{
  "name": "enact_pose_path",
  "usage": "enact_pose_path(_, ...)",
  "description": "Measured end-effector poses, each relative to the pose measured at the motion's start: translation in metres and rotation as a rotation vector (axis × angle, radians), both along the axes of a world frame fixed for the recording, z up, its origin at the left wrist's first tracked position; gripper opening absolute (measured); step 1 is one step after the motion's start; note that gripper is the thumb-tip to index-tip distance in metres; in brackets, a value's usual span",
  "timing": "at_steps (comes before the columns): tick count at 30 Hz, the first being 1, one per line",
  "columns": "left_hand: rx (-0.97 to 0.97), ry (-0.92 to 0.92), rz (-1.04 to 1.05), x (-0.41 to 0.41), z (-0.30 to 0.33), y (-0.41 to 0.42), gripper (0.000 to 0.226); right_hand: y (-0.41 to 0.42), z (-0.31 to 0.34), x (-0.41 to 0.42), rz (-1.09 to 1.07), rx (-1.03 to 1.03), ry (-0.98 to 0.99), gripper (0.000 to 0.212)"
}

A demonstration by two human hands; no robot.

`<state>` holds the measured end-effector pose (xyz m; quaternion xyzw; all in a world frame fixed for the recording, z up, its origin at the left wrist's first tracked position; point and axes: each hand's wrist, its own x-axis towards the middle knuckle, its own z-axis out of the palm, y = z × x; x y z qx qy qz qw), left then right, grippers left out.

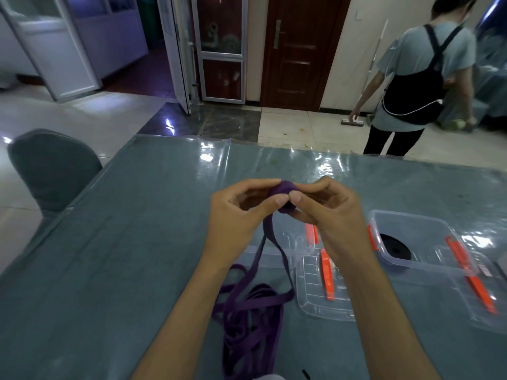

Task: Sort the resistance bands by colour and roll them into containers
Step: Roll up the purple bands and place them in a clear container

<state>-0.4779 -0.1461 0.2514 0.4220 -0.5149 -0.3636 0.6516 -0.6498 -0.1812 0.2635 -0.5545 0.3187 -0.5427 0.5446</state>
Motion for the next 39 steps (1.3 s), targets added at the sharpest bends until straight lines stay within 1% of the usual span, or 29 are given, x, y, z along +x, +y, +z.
enact_pose_path(2,0.018,-0.016,0.034,0.0,0.004,0.001,0.025,-0.001,0.007,0.002,-0.028,-0.074,0.051,0.02)
enact_pose_path(4,0.032,-0.044,0.013,0.004,0.01,-0.001,0.028,0.0,0.012,0.004,-0.052,-0.137,0.081,0.024)
enact_pose_path(7,0.089,-0.11,-0.013,0.014,0.023,-0.007,0.04,-0.003,0.018,0.006,-0.108,-0.255,0.16,0.022)
enact_pose_path(9,0.094,-0.201,-0.058,0.021,0.033,-0.01,0.035,-0.006,0.02,0.007,-0.127,-0.298,0.188,0.021)
enact_pose_path(13,0.063,-0.28,-0.117,0.029,0.053,-0.017,0.029,-0.009,0.029,0.007,-0.137,-0.267,0.108,0.021)
enact_pose_path(18,0.022,-0.295,-0.131,0.029,0.071,-0.022,0.03,-0.013,0.051,0.007,-0.173,-0.365,0.149,0.022)
enact_pose_path(21,-0.009,-0.335,-0.095,0.025,0.083,-0.027,0.031,-0.013,0.062,0.012,-0.191,-0.377,0.088,0.02)
enact_pose_path(25,-0.065,-0.299,-0.095,0.022,0.095,-0.029,0.025,-0.008,0.068,0.019,-0.143,-0.215,-0.121,0.02)
enact_pose_path(26,-0.077,-0.292,-0.102,0.02,0.095,-0.028,0.026,-0.008,0.07,0.018,-0.136,-0.194,-0.127,0.02)
enact_pose_path(28,-0.1,-0.273,-0.099,0.016,0.091,-0.026,0.032,-0.008,0.075,0.015,-0.144,-0.2,-0.073,0.019)
enact_pose_path(31,-0.111,-0.162,-0.032,0.007,0.082,-0.021,0.043,-0.006,0.082,0.011,-0.174,-0.248,-0.024,0.018)
enact_pose_path(33,-0.111,-0.099,-0.029,0.003,0.078,-0.017,0.041,-0.004,0.079,0.015,-0.211,-0.26,-0.065,0.02)
enact_pose_path(36,-0.105,-0.102,-0.023,0.002,0.073,-0.015,0.04,0.0,0.065,0.023,-0.208,-0.231,-0.136,0.014)
enact_pose_path(37,-0.097,-0.088,-0.009,0.004,0.072,-0.014,0.041,0.001,0.06,0.023,-0.185,-0.201,-0.134,0.016)
enact_pose_path(39,-0.084,-0.037,0.003,0.007,0.07,-0.012,0.042,0.002,0.053,0.017,-0.139,-0.145,-0.069,0.019)
